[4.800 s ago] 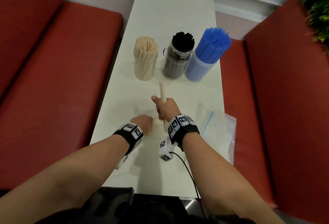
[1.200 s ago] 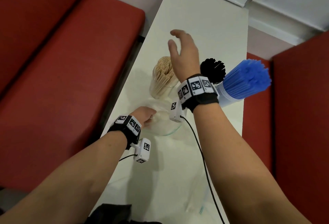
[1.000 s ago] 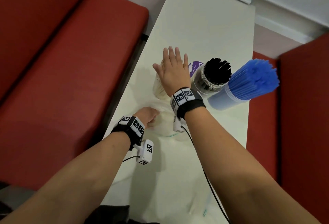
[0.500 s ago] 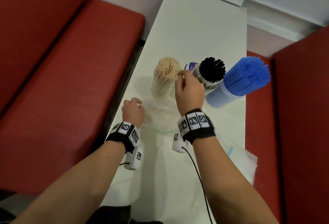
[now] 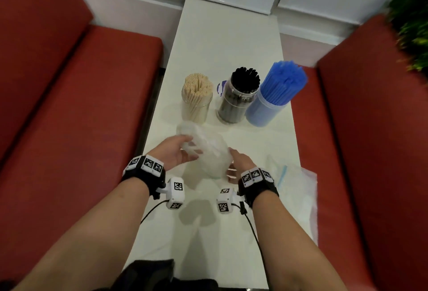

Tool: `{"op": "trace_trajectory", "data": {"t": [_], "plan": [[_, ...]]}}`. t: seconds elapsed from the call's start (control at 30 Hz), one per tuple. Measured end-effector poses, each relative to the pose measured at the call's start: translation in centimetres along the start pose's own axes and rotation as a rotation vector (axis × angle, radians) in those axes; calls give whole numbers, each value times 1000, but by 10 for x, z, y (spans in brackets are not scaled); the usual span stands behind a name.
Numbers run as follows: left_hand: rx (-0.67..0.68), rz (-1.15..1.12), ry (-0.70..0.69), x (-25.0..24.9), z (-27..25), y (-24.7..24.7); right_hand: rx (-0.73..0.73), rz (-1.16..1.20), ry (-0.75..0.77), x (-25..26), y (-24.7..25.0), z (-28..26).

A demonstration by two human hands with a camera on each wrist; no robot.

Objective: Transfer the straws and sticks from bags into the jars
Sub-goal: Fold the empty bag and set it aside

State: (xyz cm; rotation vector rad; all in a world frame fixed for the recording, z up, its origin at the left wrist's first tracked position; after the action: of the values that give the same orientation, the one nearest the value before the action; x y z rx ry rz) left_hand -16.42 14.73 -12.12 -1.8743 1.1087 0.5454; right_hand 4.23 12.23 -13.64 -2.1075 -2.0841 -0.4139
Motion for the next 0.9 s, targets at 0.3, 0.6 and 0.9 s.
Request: {"op": "trace_trajectory", "data": {"t": [0.3, 0.6, 0.9], "plan": [[564, 55, 19, -31, -41, -53, -42, 310, 361, 12, 53, -47], [130, 368, -150, -59, -45, -40, 241, 519, 433, 27, 71, -78], [-153, 696, -342, -54, -69, -56, -495, -553, 731, 65, 96, -120]]}}
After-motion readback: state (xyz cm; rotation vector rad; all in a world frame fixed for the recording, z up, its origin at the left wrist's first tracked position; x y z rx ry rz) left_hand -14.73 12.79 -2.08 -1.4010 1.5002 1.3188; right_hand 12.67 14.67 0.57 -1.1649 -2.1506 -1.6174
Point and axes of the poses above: each hand's wrist, its own z-axis towards the middle knuckle, its own y-axis out of the back of the hand, x = y × z, the point moved 10 cm from there along z, towards the middle knuckle, and after that the axes turned 14 degrees about -y, right-handed, at the moved point
